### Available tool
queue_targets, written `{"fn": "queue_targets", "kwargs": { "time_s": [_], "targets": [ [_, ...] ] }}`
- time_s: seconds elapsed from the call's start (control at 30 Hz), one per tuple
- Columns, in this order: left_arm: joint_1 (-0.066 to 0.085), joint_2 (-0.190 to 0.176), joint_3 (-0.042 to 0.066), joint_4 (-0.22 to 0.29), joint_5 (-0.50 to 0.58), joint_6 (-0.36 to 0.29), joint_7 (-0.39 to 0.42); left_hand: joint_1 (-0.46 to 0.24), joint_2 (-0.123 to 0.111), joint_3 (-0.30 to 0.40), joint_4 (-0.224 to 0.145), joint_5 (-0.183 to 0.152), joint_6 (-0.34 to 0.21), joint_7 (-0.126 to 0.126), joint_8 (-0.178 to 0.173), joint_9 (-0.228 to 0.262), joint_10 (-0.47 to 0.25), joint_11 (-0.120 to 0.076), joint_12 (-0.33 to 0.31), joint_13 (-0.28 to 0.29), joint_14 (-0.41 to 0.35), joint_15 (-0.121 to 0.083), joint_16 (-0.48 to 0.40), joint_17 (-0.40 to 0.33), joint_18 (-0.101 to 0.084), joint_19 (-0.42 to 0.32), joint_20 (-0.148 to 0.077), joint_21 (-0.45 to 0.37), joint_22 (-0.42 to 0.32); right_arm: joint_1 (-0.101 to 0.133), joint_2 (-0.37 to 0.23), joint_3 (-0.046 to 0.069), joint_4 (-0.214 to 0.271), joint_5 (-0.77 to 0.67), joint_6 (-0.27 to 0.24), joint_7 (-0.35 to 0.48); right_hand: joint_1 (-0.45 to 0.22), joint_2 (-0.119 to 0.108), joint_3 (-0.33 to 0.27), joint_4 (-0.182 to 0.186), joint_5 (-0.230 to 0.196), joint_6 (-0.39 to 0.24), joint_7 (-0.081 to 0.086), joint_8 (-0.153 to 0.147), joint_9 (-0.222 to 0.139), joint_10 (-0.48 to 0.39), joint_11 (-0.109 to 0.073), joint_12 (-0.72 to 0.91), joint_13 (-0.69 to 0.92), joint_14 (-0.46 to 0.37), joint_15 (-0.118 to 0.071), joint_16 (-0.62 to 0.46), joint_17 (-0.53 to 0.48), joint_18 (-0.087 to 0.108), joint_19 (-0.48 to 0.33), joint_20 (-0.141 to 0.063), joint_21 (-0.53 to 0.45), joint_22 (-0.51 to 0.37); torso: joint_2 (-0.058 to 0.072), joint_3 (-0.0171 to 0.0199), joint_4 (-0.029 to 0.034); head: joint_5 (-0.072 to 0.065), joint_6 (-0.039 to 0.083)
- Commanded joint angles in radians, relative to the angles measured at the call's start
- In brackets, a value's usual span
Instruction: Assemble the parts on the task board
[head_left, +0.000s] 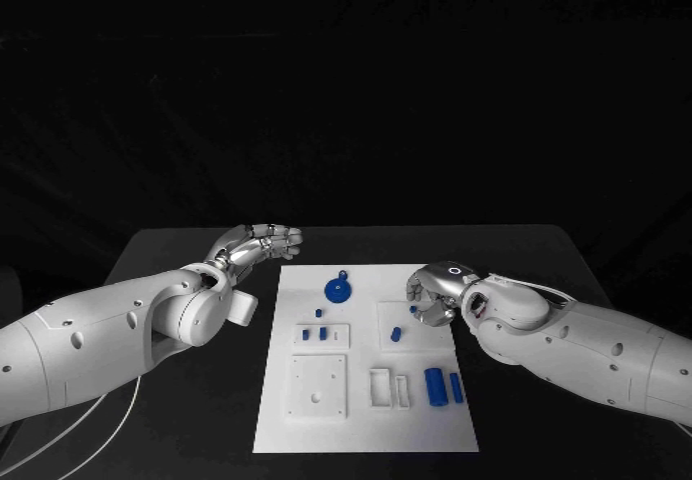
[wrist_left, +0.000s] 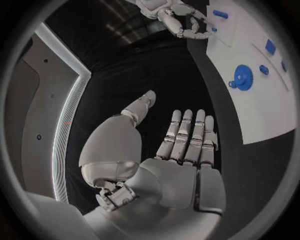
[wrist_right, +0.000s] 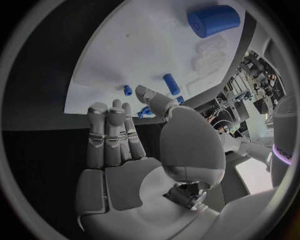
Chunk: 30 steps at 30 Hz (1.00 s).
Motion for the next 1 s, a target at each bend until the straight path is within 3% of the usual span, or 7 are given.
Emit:
{"fn": "queue_targets", "kwargs": {
  "time_s": [0.03, 0.2, 0.37, 0.6, 1.0],
  "targets": [
    [0.002, -0.001, 0.001, 0.006, 0.052, -0.008, 0.069, -0.028, 0.003, -0.024, 0.006, -0.011, -0.013, -0.003, -0.005, 0.0, -0.013, -0.003, -0.004, -0.002, -0.017, -0.003, -0.011, 0.001, -0.007, -0.013, 0.002, -0.011, 0.003, -0.002, 0.006, -0.001, -0.008, -0.026, -0.001, -0.007, 0.004, -0.003, 0.008, 0.004, -0.006, 0.009, 0.0, 0.006, -0.001, 0.011, -0.002, -0.009, -0.003, 0.006, -0.001, 0.005, -0.002, 0.061, 0.008, 0.0, 0.004, 0.013, 0.001, 0.0002, 0.0011, 0.001, -0.002],
    [0.002, -0.002, 0.001, 0.012, 0.05, -0.003, 0.081, -0.058, 0.015, -0.061, 0.005, -0.022, -0.02, -0.008, -0.005, 0.003, -0.027, -0.006, -0.003, -0.002, -0.038, -0.018, -0.024, 0.004, -0.007, -0.035, 0.009, -0.026, 0.009, -0.006, 0.015, -0.005, -0.019, -0.041, -0.011, -0.02, 0.011, 0.003, 0.037, 0.018, -0.031, 0.019, -0.004, 0.008, -0.002, 0.029, -0.006, -0.018, -0.009, 0.013, -0.004, 0.006, -0.005, 0.061, 0.015, -0.001, 0.004, 0.014, 0.0, 0.0, 0.0005, 0.002, -0.006],
    [0.002, -0.002, 0.001, 0.018, 0.047, 0.001, 0.084, -0.062, 0.02, -0.069, 0.003, -0.022, -0.021, -0.002, -0.004, 0.003, -0.029, 0.0, -0.003, -0.001, -0.042, -0.019, -0.027, 0.007, -0.007, -0.04, 0.012, -0.028, 0.014, -0.01, 0.02, -0.008, -0.025, -0.052, -0.011, -0.031, 0.021, 0.004, 0.072, 0.031, -0.056, 0.025, -0.007, 0.009, -0.003, 0.043, -0.008, -0.027, -0.015, 0.018, -0.007, 0.008, -0.006, 0.061, 0.024, -0.004, 0.007, 0.015, 0.0, 0.0001, 0.0001, 0.003, -0.007],
    [0.002, -0.002, 0.001, 0.025, 0.047, 0.002, 0.088, -0.064, 0.024, -0.075, 0.001, -0.021, -0.027, 0.009, -0.007, 0.003, -0.031, 0.006, -0.003, -0.001, -0.045, -0.017, -0.028, 0.01, -0.007, -0.034, 0.01, -0.027, 0.019, -0.012, 0.033, -0.014, -0.036, -0.052, -0.01, -0.03, 0.025, 0.006, 0.096, 0.039, -0.06, 0.034, -0.01, 0.012, -0.004, 0.058, -0.011, -0.034, -0.019, 0.021, -0.01, 0.011, -0.007, 0.061, 0.031, -0.006, 0.01, 0.016, 0.0, -0.0011, 0.0, 0.004, -0.008],
    [0.002, -0.001, 0.001, 0.026, 0.048, 0.0, 0.089, -0.077, 0.041, -0.081, 0.004, -0.013, -0.051, 0.011, -0.016, 0.0, -0.033, 0.007, -0.002, -0.001, -0.041, -0.022, -0.028, 0.019, -0.007, -0.014, 0.001, -0.03, 0.019, -0.021, 0.052, -0.026, -0.046, -0.077, -0.007, -0.041, 0.03, 0.028, 0.124, 0.04, -0.065, 0.063, -0.023, 0.026, 0.002, 0.101, -0.024, -0.031, -0.015, 0.021, -0.022, 0.014, -0.007, 0.061, 0.034, -0.009, 0.015, 0.019, 0.0, -0.0001, 0.0, 0.006, -0.016]
  ]
}}
